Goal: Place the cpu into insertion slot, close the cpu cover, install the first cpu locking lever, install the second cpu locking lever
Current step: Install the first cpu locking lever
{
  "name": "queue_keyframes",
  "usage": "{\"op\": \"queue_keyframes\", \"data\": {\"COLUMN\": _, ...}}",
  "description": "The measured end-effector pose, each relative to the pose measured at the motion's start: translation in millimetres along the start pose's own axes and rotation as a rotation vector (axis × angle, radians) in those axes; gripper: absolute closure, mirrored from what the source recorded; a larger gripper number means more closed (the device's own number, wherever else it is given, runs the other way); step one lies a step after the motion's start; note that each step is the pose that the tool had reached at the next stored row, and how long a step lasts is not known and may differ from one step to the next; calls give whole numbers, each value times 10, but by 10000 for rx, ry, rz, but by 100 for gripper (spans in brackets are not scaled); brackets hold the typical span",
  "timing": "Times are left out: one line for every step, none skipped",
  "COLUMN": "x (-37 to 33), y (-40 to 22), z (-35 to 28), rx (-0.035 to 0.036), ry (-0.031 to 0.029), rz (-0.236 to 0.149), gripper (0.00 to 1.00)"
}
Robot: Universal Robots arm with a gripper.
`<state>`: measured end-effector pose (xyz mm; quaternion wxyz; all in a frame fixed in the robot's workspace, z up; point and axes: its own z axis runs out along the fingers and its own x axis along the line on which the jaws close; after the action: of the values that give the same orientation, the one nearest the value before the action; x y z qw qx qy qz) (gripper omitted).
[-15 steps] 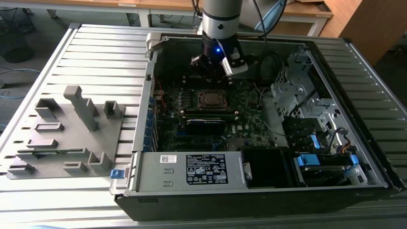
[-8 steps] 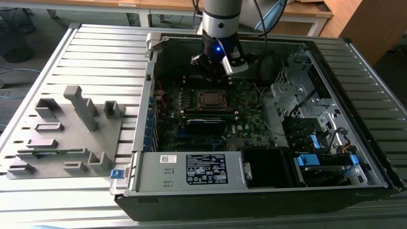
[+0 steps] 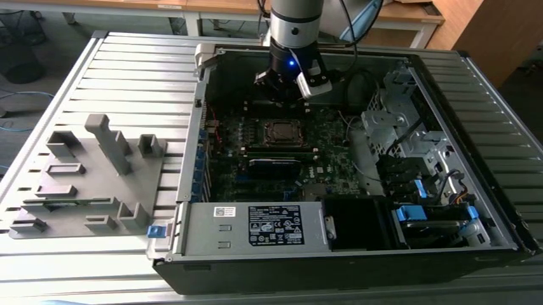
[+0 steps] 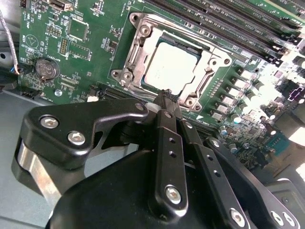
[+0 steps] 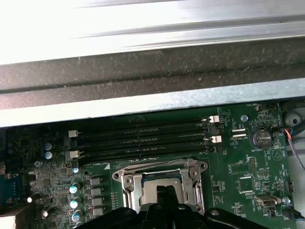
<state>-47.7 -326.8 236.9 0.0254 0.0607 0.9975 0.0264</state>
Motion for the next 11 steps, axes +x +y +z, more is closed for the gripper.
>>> {"op": "queue_keyframes", "data": {"x": 0, "y": -2, "z": -1, "rx": 2, "ry": 1, "rz": -1, "gripper": 89}}
{"op": "queue_keyframes", "data": {"x": -1, "y": -8, "z": -2, "rx": 4, "ry": 3, "rz": -2, "gripper": 89}}
{"op": "queue_keyframes", "data": {"x": -2, "y": -18, "z": -2, "rx": 3, "ry": 2, "rz": -2, "gripper": 89}}
{"op": "queue_keyframes", "data": {"x": -4, "y": -30, "z": -3, "rx": 2, "ry": 1, "rz": 0, "gripper": 89}}
{"op": "queue_keyframes", "data": {"x": -5, "y": -43, "z": -3, "rx": 3, "ry": 2, "rz": -1, "gripper": 89}}
{"op": "queue_keyframes", "data": {"x": -7, "y": -56, "z": -4, "rx": 3, "ry": 2, "rz": 0, "gripper": 89}}
{"op": "queue_keyframes", "data": {"x": -8, "y": -69, "z": -5, "rx": 4, "ry": 2, "rz": 0, "gripper": 89}}
{"op": "queue_keyframes", "data": {"x": -10, "y": -79, "z": -5, "rx": 3, "ry": 2, "rz": 0, "gripper": 89}}
{"op": "queue_keyframes", "data": {"x": -10, "y": -83, "z": -5, "rx": 2, "ry": 1, "rz": 0, "gripper": 89}}
{"op": "queue_keyframes", "data": {"x": -10, "y": -83, "z": -5, "rx": 2, "ry": 1, "rz": 0, "gripper": 89}}
{"op": "queue_keyframes", "data": {"x": -10, "y": -83, "z": -5, "rx": 3, "ry": 1, "rz": 1, "gripper": 89}}
